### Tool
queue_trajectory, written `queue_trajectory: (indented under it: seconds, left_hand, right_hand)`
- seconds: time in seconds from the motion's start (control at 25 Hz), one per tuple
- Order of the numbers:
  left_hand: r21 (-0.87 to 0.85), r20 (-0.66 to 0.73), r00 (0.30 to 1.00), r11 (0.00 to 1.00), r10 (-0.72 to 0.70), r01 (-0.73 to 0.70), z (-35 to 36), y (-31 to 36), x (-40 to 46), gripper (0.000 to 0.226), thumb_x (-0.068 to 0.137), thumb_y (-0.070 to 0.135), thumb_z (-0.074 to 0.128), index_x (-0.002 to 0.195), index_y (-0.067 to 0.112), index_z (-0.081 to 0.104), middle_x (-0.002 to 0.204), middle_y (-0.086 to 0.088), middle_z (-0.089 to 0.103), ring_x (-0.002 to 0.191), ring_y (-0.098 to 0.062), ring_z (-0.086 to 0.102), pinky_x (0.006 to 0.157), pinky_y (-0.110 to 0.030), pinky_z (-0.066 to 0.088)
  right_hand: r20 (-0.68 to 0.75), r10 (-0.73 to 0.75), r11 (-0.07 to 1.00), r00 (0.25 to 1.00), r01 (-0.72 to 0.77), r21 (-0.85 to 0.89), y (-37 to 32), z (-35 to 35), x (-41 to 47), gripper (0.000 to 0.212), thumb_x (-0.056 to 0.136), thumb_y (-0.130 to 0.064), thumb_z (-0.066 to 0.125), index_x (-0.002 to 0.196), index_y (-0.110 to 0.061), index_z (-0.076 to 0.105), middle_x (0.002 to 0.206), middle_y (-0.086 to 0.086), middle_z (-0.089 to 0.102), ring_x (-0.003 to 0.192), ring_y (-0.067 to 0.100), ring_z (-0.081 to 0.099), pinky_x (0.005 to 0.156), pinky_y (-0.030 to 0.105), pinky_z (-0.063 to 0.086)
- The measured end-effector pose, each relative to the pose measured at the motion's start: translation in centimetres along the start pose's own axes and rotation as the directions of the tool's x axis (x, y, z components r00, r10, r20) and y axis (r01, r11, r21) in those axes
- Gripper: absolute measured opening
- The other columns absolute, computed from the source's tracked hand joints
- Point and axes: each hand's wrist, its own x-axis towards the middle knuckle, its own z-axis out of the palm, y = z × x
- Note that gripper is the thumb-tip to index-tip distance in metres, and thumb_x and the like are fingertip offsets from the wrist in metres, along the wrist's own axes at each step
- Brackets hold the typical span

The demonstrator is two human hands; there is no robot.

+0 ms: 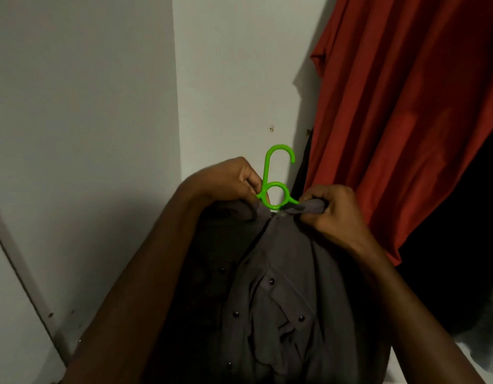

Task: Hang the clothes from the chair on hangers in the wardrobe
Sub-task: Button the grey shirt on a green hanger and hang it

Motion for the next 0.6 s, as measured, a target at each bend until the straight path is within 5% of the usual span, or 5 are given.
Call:
queue_trajectory:
  seconds: [0.16,0.36,0.52,0.6]
  left_hand:
    - [-0.094,-0.024,0.989,0.985,-0.144,0.141,-2.5,3.8,-1.9,0.027,0.086,0.043,0.075,0.091,0.018,0.082,0.088,-0.003,0.077,0.083,-0.014,0.067,0.069,-0.024,0.05]
    - [0.314,-0.064,0.887,0.834,-0.458,0.453,-1.3,5.1,-4.4,0.082,0.055,0.09,0.068,0.073,0.01,0.071,0.074,-0.004,0.07,0.073,-0.019,0.064,0.069,-0.03,0.048]
    - [0.441,-0.248,0.871,0.751,-0.423,0.491,-0.3,7.6,-7.0,0.087,0.05,0.097,0.058,0.068,0.011,0.062,0.073,-0.005,0.064,0.073,-0.019,0.062,0.071,-0.032,0.05]
    - [0.402,-0.234,0.928,0.84,-0.291,0.365,0.1,8.4,-8.4,0.079,0.061,0.09,0.059,0.069,0.012,0.071,0.072,-0.009,0.069,0.072,-0.021,0.065,0.074,-0.037,0.054]
  right_hand:
    - [0.034,-0.037,0.999,0.999,0.037,-0.009,-2.5,-2.1,0.5,0.008,0.059,-0.016,0.066,0.066,-0.015,0.07,0.062,-0.001,0.065,0.055,0.013,0.059,0.047,0.034,0.042]
    - [0.009,-0.065,0.998,0.998,0.065,-0.017,-3.8,-3.7,0.2,0.007,0.059,-0.013,0.066,0.064,-0.01,0.069,0.064,0.008,0.066,0.06,0.029,0.064,0.047,0.045,0.046]
    - [-0.045,-0.085,0.995,0.995,0.082,-0.059,-4.7,-4.8,-1.3,0.011,0.06,-0.02,0.064,0.062,-0.01,0.066,0.06,0.004,0.061,0.057,0.025,0.06,0.046,0.045,0.044]
    - [-0.06,-0.084,0.996,0.995,0.083,-0.027,-4.7,-6.1,-2.4,0.009,0.06,-0.018,0.065,0.063,-0.01,0.068,0.06,0.007,0.061,0.058,0.03,0.061,0.045,0.046,0.043]
